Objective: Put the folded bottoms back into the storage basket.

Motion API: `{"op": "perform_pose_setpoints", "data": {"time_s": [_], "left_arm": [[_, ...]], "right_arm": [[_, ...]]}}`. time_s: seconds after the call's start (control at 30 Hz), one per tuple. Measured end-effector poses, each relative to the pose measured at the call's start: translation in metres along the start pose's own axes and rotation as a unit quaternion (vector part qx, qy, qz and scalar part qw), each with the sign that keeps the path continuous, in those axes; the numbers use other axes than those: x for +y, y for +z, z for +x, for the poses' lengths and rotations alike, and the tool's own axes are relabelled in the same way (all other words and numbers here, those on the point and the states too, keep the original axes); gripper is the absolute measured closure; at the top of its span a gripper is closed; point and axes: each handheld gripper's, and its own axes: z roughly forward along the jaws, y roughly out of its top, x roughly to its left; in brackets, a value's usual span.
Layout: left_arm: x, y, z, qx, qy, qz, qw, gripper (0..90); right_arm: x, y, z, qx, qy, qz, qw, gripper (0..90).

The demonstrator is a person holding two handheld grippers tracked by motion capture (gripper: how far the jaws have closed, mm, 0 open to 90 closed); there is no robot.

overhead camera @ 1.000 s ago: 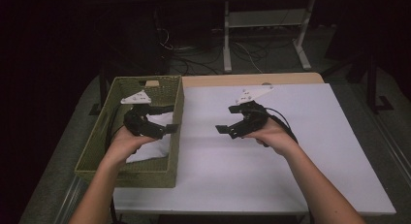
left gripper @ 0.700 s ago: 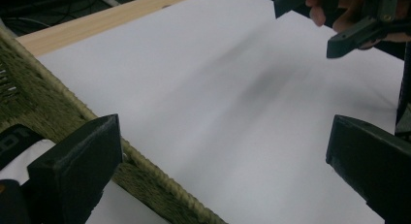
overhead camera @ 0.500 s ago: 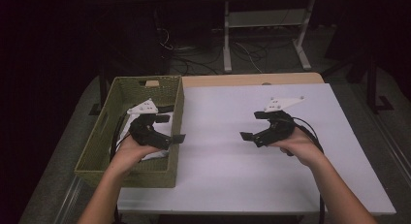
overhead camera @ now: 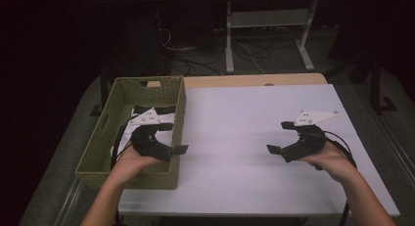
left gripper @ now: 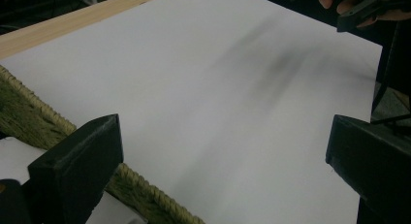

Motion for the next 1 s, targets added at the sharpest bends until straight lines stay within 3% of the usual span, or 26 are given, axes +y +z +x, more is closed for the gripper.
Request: {"op": "perform_pose_setpoints", "data": {"time_s": [0.17,0.47,0.7,1.0], "left_arm": [[-0.004,-0.003,-0.001,-0.001,0.010,-0.014,0.9999,0.2],[-0.005,-0.007,-0.004,-0.007,0.014,-0.015,0.9998,0.2],[-0.006,-0.008,-0.004,-0.011,0.015,-0.015,0.9997,0.2],[-0.006,-0.007,-0.003,-0.012,0.013,-0.015,0.9997,0.3]], "right_arm": [[-0.011,-0.014,-0.003,-0.007,0.005,-0.005,0.9999,0.9],[-0.026,-0.032,-0.003,-0.015,0.016,-0.011,0.9997,0.8],[-0.038,-0.036,-0.001,-0.012,0.018,-0.007,0.9997,0.8],[-0.039,-0.037,-0.002,-0.010,0.022,-0.011,0.9997,0.8]]}}
